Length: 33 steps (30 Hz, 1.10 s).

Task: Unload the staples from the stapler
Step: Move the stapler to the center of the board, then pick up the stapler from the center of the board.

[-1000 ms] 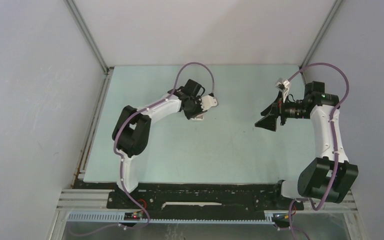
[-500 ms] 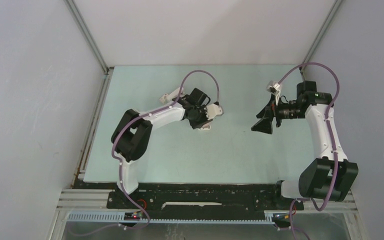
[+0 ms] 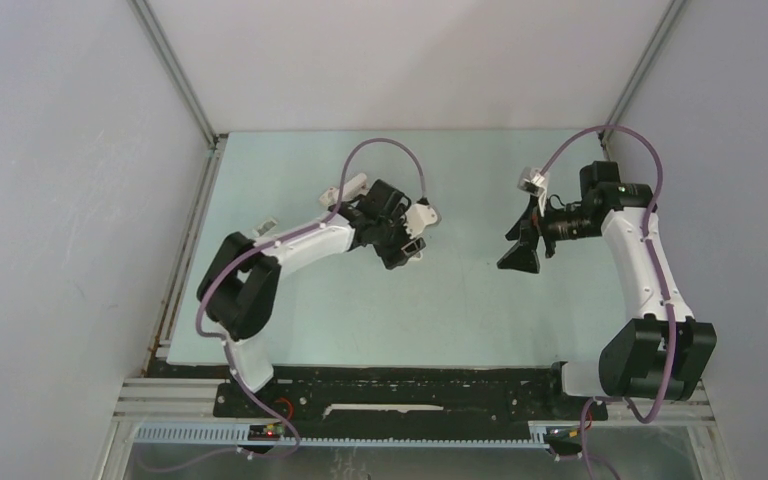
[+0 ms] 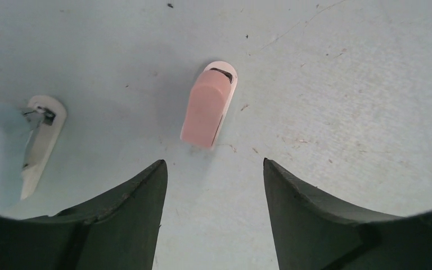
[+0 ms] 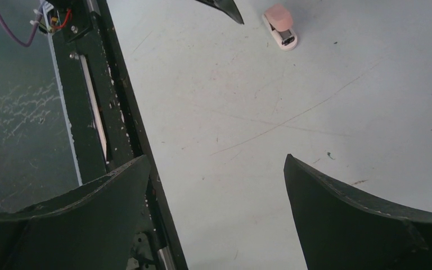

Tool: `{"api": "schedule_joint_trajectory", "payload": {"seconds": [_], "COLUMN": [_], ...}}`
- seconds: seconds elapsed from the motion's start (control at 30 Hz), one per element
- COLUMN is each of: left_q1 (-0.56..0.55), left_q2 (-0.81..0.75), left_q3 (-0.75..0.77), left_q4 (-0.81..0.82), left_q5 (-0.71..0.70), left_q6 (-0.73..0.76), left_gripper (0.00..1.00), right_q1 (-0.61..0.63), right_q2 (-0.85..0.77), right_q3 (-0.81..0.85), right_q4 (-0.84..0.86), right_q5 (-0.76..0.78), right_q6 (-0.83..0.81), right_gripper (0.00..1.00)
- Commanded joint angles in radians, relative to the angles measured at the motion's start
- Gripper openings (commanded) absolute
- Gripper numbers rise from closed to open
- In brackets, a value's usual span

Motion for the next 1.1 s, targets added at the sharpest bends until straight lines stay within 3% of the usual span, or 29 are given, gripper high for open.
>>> {"api": "schedule_joint_trajectory", "payload": {"seconds": [0.0,0.37,0.57,0.73,1.07], "left_q1": [0.010,0.069,0.173,0.224,0.320], "left_q2": [-0.177,-0.610,-0.799,-0.858,-1.007], "left_q3": [-0.081,-0.452,-0.603,-0.680,-0.823], "left_q4": [0.078,0.304,0.418,0.435,0.495], "left_q5": [0.000,-0.066,-0.016,-0.028,-0.067], "left_q6": [-0.077,-0.298,-0.554,-0.669,-0.739], "left_gripper": [0.70,0.80,0.85,0.87,0.93], "right_q1": [0.033,0.225,0.343,0.440,0.568], "right_q2": [-0.005,0.057,0.196,0.331,0.600], "right_q3": [0.027,0.111,0.227,0.372,0.627], "right_q4": [-0.026,-0.045,-0.048,-0.049,0.012], "right_q5": [0.037,0.176,0.246,0.322,0.510], "right_q6": [-0.065,-0.205,-0.270,-0.217,-0.073], "right_gripper": [1.00,1.00,1.00,1.00,1.00]}}
